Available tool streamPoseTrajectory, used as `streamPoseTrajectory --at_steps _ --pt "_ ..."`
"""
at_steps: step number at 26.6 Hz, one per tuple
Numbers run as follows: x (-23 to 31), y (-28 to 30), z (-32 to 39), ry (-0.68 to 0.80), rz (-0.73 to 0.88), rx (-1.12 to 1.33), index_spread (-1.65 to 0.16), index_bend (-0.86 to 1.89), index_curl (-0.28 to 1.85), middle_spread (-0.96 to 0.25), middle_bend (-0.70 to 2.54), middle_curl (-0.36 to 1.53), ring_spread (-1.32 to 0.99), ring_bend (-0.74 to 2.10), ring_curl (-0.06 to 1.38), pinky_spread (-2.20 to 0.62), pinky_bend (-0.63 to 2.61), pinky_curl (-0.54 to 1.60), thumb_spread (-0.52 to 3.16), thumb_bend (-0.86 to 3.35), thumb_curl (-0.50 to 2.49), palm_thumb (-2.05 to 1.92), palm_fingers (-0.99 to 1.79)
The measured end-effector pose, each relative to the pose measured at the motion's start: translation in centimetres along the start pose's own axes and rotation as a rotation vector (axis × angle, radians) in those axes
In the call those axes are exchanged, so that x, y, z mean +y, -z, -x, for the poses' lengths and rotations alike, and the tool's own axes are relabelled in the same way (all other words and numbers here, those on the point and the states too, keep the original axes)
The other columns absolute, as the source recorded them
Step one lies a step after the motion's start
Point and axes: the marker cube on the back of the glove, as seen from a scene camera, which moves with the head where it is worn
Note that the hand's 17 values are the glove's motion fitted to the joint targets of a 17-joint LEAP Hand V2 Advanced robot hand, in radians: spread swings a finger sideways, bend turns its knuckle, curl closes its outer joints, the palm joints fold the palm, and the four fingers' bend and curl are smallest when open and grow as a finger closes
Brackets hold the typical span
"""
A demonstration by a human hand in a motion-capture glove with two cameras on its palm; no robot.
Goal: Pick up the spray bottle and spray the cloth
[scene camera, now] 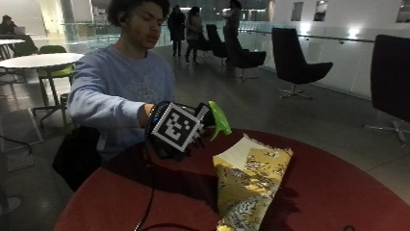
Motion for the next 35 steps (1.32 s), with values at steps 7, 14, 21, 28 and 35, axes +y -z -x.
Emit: streamPoseTrajectory --at_steps 7,14,21,28,35 --pt "0.2 -0.9 0.5 0.085 -0.109 0.022 -0.19 0.13 0.36 -0.06 0.49 0.5 -0.05 0.57 0.43 0.19 0.15 0.25 1.4 -0.01 0.24 0.63 1.08" --pt "2.1 -3.2 2.7 0.328 -0.263 -0.102 -0.19 0.13 0.36 -0.06 0.49 0.5 -0.05 0.57 0.43 0.19 0.16 0.25 1.4 -0.01 0.24 0.63 1.08" --pt "2.9 -6.9 4.9 0.606 -0.371 -0.193 -0.2 0.15 0.36 -0.05 0.48 0.5 -0.05 0.57 0.43 0.19 0.16 0.25 1.39 -0.01 0.24 0.63 1.11" --pt "1.5 -11.7 7.5 0.84 -0.383 -0.254 -0.2 0.15 0.37 -0.06 0.48 0.49 -0.05 0.58 0.43 0.18 0.16 0.25 1.37 -0.01 0.24 0.63 1.12" --pt "-1.8 -17.2 9.5 0.907 -0.388 -0.249 -0.2 0.16 0.39 -0.06 0.48 0.49 -0.06 0.56 0.42 0.15 0.15 0.25 1.34 -0.01 0.25 0.63 1.11"
